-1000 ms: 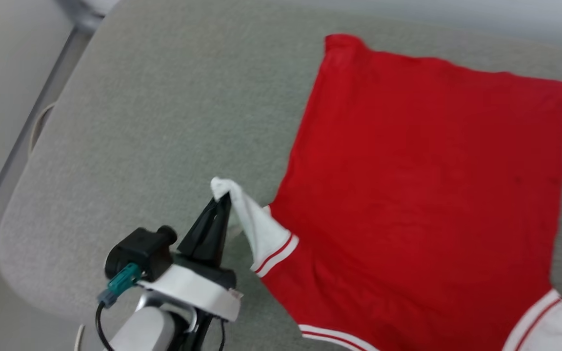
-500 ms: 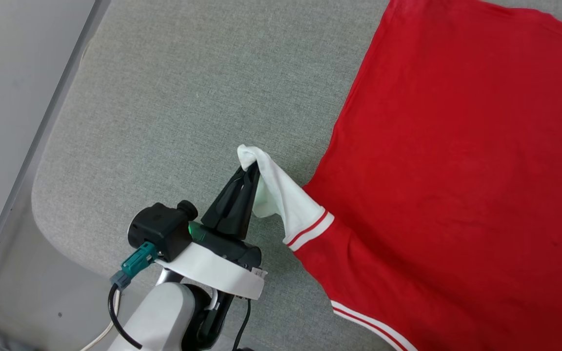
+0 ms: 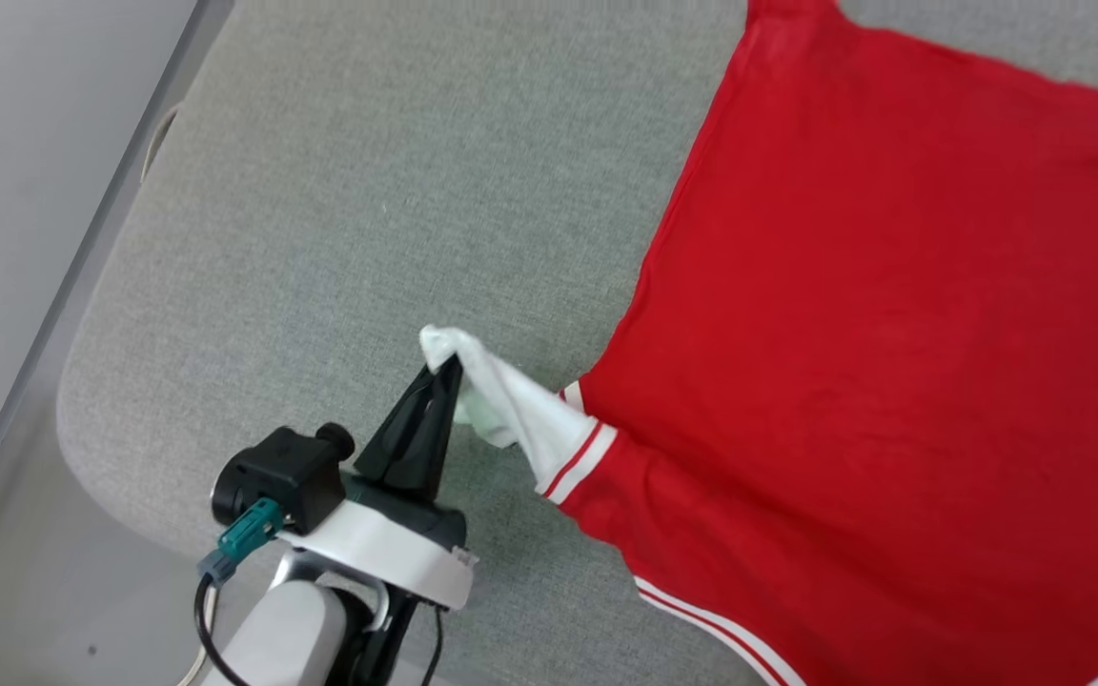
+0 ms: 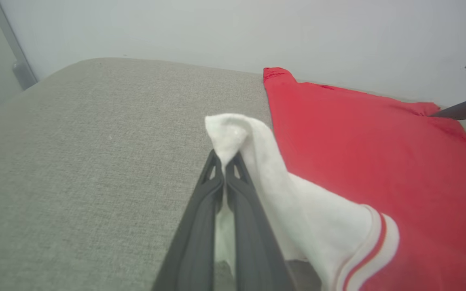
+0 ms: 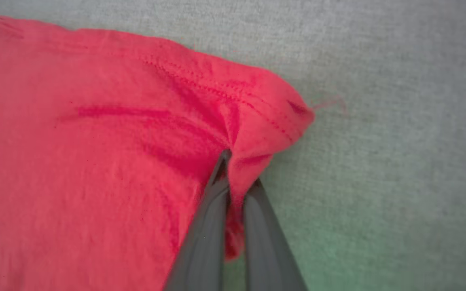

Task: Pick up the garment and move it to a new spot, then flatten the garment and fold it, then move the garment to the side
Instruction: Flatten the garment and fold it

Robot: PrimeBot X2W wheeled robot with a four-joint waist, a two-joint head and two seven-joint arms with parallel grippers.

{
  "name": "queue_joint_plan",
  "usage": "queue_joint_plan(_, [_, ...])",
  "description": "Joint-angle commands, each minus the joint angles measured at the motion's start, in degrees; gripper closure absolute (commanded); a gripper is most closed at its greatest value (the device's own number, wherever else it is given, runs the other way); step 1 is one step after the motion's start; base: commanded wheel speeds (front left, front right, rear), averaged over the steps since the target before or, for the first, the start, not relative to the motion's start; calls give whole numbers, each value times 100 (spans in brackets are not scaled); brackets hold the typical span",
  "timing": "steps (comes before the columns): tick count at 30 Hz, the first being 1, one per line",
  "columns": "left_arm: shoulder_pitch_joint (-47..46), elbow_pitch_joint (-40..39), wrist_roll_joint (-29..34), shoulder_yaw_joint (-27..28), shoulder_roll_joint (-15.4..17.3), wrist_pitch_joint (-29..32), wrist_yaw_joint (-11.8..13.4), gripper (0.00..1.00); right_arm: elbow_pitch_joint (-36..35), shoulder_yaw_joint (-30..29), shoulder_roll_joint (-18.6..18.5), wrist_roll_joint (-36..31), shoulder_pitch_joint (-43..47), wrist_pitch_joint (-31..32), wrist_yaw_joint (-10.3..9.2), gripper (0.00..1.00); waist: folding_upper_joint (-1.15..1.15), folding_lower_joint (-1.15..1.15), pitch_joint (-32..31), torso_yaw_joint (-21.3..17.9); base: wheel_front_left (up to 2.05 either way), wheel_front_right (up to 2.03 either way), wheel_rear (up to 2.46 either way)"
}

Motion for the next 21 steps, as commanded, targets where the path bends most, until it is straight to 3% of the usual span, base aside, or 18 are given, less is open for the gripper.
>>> queue_joint_plan(1, [107, 56, 45, 24, 92, -35, 20, 100, 9, 98, 64, -45, 420, 83, -6, 100, 0, 0, -330, -214, 0, 0, 0])
queue_joint_plan(6, [395, 217, -46, 121, 244, 43, 115, 100, -544, -49, -16, 168, 945, -105, -7, 100, 0, 0, -879, -564, 0, 0, 0])
queue_joint_plan(11, [707, 349, -173, 225, 381, 128, 188, 100, -1265, -142, -5, 367, 2066, -283, -7, 100, 0, 0, -1345, -982, 0, 0, 0])
queue_joint_plan(15, [966, 419, -295, 385, 524, 206, 314, 100, -1847, -202, 249, 535, 2979, -449, -7, 100, 0, 0, -1582, -1457, 0, 0, 0])
queue_joint_plan(21, [1455, 434, -456, 569, 735, 361, 454, 100, -2551, -551, 957, 732, 4459, -698, -7, 100, 0, 0, -1923, -2050, 0, 0, 0])
